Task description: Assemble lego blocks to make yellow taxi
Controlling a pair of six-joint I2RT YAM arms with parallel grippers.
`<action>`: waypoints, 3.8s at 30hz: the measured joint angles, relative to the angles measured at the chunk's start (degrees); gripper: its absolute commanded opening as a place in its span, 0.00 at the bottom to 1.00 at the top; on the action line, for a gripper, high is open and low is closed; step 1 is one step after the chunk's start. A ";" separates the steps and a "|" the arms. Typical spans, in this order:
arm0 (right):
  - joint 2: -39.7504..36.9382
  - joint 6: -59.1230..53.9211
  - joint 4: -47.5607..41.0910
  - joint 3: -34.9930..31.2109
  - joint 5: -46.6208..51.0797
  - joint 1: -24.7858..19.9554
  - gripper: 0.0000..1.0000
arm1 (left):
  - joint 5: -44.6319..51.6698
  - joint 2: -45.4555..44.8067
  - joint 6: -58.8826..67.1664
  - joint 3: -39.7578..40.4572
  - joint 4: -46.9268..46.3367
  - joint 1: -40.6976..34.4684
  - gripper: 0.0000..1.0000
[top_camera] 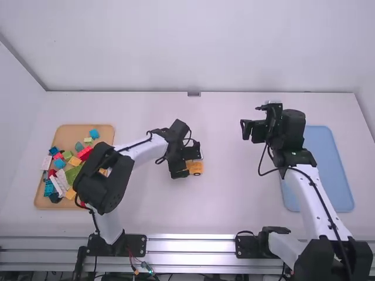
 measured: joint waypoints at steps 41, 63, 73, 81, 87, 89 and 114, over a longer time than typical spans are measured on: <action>0.00 -0.02 0.02 0.00 -0.02 0.00 0.99 | -15.23 -17.35 -71.04 1.99 -13.77 67.71 0.96; 0.00 -0.13 -0.09 0.00 -0.02 0.00 0.99 | -14.67 9.16 -71.49 17.05 -14.01 67.23 0.64; 0.00 -0.09 -0.11 0.00 0.00 0.00 0.99 | -14.67 9.16 -72.02 11.87 -9.11 67.23 0.59; 0.00 0.04 -0.17 0.00 -0.02 0.00 0.99 | -14.64 9.16 -73.09 11.54 -9.94 67.23 0.56; 0.00 -0.13 -0.24 0.00 0.00 0.00 0.99 | -14.69 9.16 -73.29 11.43 -12.22 66.77 0.66; 0.00 -0.02 -0.24 0.00 0.00 0.00 0.99 | -14.67 9.16 -73.29 10.93 -11.28 66.14 0.66; 0.00 -0.15 -0.59 0.00 -0.02 0.00 0.99 | -14.91 9.11 -73.48 7.63 -5.86 64.65 0.35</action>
